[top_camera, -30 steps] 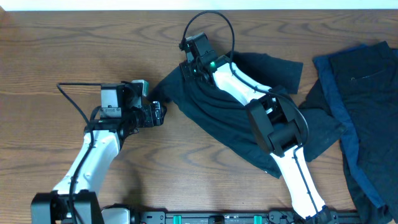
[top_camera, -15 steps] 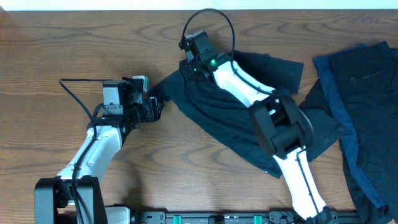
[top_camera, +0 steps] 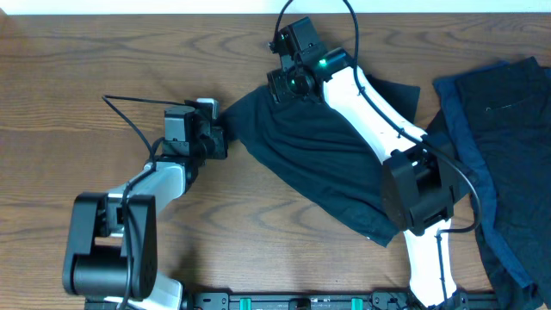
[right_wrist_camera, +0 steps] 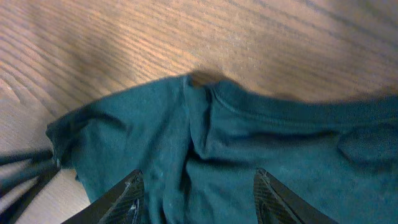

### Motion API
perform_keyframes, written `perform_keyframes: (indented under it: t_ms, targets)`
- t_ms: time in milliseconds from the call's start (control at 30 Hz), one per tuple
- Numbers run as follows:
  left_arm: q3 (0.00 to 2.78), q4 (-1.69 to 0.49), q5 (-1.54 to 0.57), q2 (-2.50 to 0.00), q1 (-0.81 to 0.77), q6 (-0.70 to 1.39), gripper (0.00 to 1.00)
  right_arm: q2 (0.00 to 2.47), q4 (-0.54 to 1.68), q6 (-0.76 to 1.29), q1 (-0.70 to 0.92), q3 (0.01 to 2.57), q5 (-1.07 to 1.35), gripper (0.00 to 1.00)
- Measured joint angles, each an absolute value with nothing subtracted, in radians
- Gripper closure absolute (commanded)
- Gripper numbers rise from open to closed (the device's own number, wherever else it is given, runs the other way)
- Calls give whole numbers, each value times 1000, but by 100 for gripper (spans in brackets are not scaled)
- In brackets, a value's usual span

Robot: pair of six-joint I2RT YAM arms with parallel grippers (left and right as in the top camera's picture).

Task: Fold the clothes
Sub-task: 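Pull the T-shirt apart with both grippers, right gripper releasing and moving up-right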

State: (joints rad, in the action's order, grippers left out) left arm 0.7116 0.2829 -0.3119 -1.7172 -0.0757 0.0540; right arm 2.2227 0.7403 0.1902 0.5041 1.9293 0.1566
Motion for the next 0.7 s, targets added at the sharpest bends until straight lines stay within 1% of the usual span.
perform_keyframes:
  t_ms: [67, 100, 233, 367, 467, 700]
  targets:
    - [712, 302, -285, -1730, -76, 54, 81, 2223, 756, 190, 504, 1929, 157, 46]
    - [712, 308, -274, -1737, -76, 54, 85, 2223, 768, 190, 504, 1929, 157, 46]
    - [712, 331, -242, -1781, -76, 56, 88, 2223, 807, 190, 504, 1929, 157, 47]
    - [719, 392, -231, -1827, -76, 55, 89, 2223, 841, 190, 504, 1929, 157, 48]
    - [729, 427, -201, -1851, -77, 55, 93, 2223, 865, 185, 504, 1929, 157, 47]
    - [736, 440, -33, -1860, -59, 55, 94, 2223, 947, 167, 504, 1929, 145, 47]
